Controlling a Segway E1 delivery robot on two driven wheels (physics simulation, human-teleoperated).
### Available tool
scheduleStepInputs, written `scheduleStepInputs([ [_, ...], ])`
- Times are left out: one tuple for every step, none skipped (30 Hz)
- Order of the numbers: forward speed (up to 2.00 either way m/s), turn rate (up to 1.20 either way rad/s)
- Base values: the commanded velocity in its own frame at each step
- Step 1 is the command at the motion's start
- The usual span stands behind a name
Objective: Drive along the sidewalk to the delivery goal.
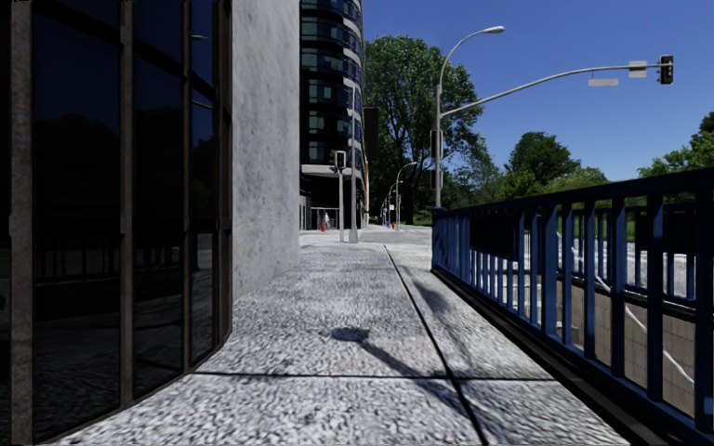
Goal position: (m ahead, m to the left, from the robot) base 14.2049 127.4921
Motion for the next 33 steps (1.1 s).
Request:
scheduleStepInputs([
  [0.75, 0.00],
  [0.75, 0.00],
  [0.75, 0.00],
  [0.75, 0.00],
  [0.75, 0.00],
  [0.75, -0.10],
  [0.75, -0.51],
  [0.75, -0.51],
  [0.75, -0.54],
  [0.75, -0.52],
  [0.75, -0.08],
  [0.75, -0.08],
  [0.75, -0.02],
  [0.75, 0.00],
  [0.75, 0.00],
  [0.75, 0.00],
  [0.75, 0.00],
  [0.75, 0.00],
  [0.75, 0.00],
  [0.75, 0.00],
  [0.75, 0.00],
  [0.75, 0.00],
  [0.75, 0.00],
  [0.75, 0.00],
  [0.76, 0.00],
  [0.78, 0.00],
  [0.80, 0.00],
  [0.83, 0.00],
  [0.83, 0.00],
  [0.85, 0.00],
  [0.86, 0.00],
  [0.86, 0.00],
  [0.86, 0.00],
])
